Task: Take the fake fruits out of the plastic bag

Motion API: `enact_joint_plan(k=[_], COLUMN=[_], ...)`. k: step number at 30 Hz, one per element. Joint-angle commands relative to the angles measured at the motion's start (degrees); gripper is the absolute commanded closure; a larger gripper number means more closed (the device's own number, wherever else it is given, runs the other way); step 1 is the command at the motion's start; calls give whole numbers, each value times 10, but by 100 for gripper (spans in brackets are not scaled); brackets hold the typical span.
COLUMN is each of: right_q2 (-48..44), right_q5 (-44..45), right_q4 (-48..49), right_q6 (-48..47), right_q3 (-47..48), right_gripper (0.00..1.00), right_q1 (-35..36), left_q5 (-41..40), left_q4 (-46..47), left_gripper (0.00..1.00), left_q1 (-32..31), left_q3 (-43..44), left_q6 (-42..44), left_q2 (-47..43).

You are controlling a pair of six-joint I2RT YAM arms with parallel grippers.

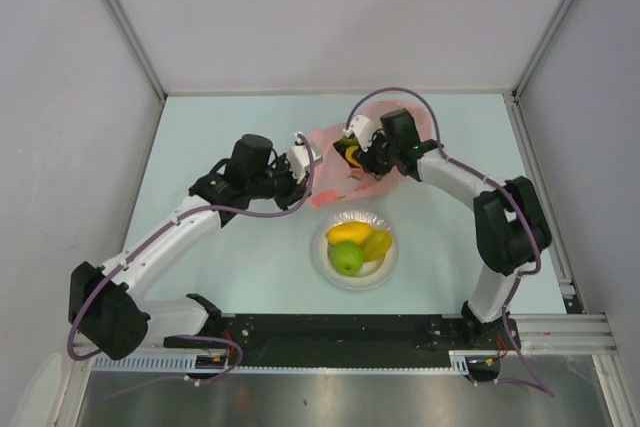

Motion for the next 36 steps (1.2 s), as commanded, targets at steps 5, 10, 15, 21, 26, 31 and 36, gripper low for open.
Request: enact_joint_plan(k=[5, 10, 15, 21, 26, 31, 36], right_q2=[-157, -164, -111, -33, 0, -19, -54], right_q5=[-126, -112, 1, 112, 115, 66, 5], right_q4=[-89, -46, 68, 182, 158, 136, 85], right_q6=[29, 102, 75, 48, 63, 87, 74], right_q3=[34, 10, -38, 26, 178, 238, 163], right_gripper=[62, 64, 66, 77, 76, 77, 80], right_q1=[-33, -38, -32, -64, -94, -102, -92], left_q5=[29, 32, 33, -33, -105, -147, -124], left_q4=[27, 37, 33, 51, 75, 111, 99], left_gripper=[100, 100, 100, 100, 100, 100, 100], left_q1=[-1, -1, -1, -1, 0, 2, 1], left_q3=[58, 79, 108, 204, 389, 533, 516], left_q6=[-28, -45, -48, -26, 5, 42, 66], left_q2=[44, 68, 86, 140, 221, 294, 294])
